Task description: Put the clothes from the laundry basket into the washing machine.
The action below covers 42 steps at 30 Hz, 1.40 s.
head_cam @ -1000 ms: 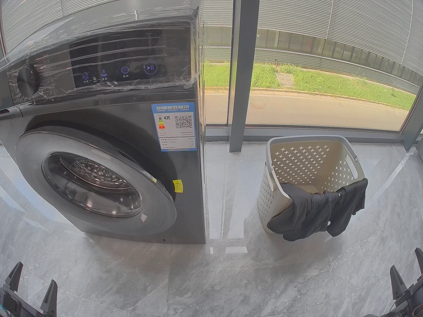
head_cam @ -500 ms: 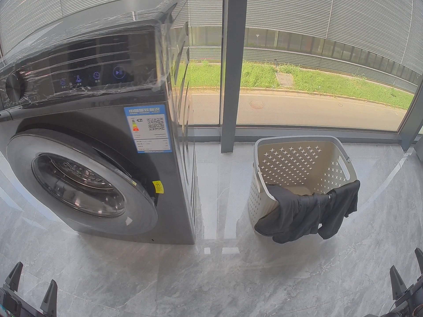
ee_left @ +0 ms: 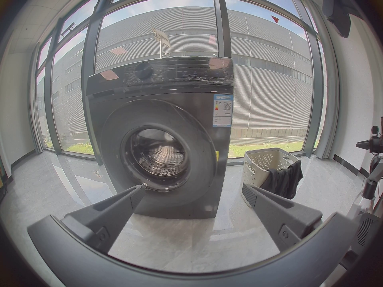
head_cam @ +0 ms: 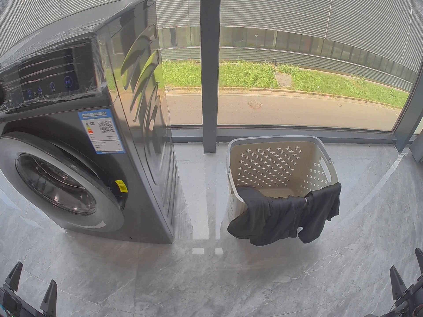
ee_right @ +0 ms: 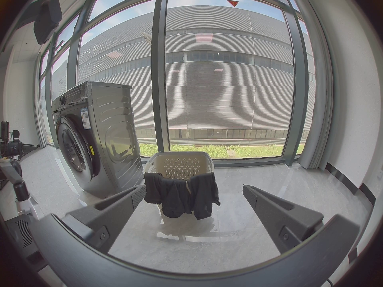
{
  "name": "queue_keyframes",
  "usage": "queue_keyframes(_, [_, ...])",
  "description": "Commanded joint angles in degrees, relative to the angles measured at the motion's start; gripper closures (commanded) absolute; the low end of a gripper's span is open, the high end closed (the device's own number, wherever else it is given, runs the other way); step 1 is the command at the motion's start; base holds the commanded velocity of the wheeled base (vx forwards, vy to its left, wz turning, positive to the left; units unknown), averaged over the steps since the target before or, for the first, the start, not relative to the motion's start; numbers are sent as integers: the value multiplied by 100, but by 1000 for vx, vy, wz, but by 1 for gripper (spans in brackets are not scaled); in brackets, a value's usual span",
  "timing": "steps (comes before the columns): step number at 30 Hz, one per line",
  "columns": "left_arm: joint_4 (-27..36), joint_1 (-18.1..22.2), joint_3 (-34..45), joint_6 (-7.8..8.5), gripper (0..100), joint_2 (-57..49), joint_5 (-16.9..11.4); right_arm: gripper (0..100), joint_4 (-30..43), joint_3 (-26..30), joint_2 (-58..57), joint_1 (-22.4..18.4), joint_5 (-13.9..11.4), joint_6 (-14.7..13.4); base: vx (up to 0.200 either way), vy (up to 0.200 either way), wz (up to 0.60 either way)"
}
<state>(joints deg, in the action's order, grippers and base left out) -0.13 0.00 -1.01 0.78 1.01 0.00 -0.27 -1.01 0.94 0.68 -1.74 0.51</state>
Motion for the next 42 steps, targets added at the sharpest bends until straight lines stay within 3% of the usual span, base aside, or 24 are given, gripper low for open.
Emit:
queue_keyframes(1, [5, -9, 84, 1, 0, -92, 0, 0, 0, 101, -94, 2, -1, 2, 0, -200, 0])
queue_keyframes(20, [-4, -9, 84, 19, 0, -92, 0, 0, 0, 101, -94, 11, -1, 2, 0, -200, 0])
queue_keyframes(32, [-4, -9, 84, 19, 0, -92, 0, 0, 0, 101, -94, 11, -1, 2, 0, 0, 0])
queue_keyframes(42, [-4, 0, 84, 19, 0, -92, 0, 0, 0, 101, -94, 11, -1, 2, 200, 0, 0])
